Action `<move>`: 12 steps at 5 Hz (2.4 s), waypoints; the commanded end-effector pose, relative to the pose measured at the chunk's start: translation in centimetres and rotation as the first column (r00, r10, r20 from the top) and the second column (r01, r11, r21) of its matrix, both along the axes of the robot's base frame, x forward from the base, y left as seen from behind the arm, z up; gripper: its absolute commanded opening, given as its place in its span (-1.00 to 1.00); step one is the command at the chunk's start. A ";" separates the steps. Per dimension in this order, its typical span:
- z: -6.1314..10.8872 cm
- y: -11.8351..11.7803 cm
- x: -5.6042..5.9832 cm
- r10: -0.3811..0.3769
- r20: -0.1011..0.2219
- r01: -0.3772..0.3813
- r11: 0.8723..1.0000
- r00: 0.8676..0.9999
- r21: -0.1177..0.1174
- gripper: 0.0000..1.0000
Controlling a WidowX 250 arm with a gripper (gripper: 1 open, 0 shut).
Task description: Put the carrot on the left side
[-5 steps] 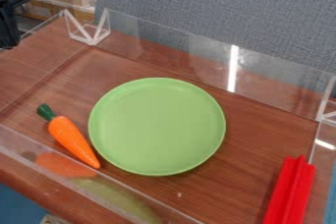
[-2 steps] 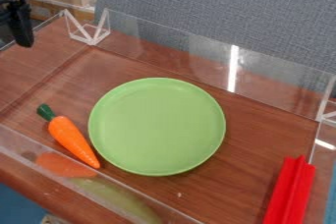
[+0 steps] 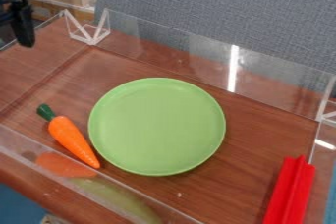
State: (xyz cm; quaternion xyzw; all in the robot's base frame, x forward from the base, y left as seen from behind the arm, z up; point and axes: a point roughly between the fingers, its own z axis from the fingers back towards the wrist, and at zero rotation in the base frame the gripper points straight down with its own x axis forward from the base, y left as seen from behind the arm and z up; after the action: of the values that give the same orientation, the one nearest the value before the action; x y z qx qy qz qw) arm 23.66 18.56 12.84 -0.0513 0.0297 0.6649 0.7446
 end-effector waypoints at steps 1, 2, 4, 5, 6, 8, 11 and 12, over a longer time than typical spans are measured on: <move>2.0 0.5 1.5 0.025 0.037 -0.027 0.999 0.999 0.046 1.00; 1.8 0.3 2.0 0.056 0.026 -0.058 0.996 0.998 0.065 1.00; 0.9 -1.3 2.5 0.063 0.013 -0.064 0.992 0.998 0.110 1.00; 0.1 0.2 2.1 0.135 0.018 -0.136 0.983 0.991 0.125 1.00; -0.8 0.5 1.8 0.208 0.021 -0.209 0.968 0.978 0.142 1.00; -0.6 0.7 1.6 0.339 0.020 -0.337 0.927 0.941 0.166 1.00; -1.4 0.3 2.3 0.466 0.025 -0.463 0.867 0.884 0.186 1.00; -0.8 0.2 2.6 0.453 0.026 -0.449 0.872 0.891 0.195 1.00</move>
State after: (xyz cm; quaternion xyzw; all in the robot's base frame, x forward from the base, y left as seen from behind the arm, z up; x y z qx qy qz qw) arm 25.42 18.65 10.40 0.0316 -0.0135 0.8227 0.5675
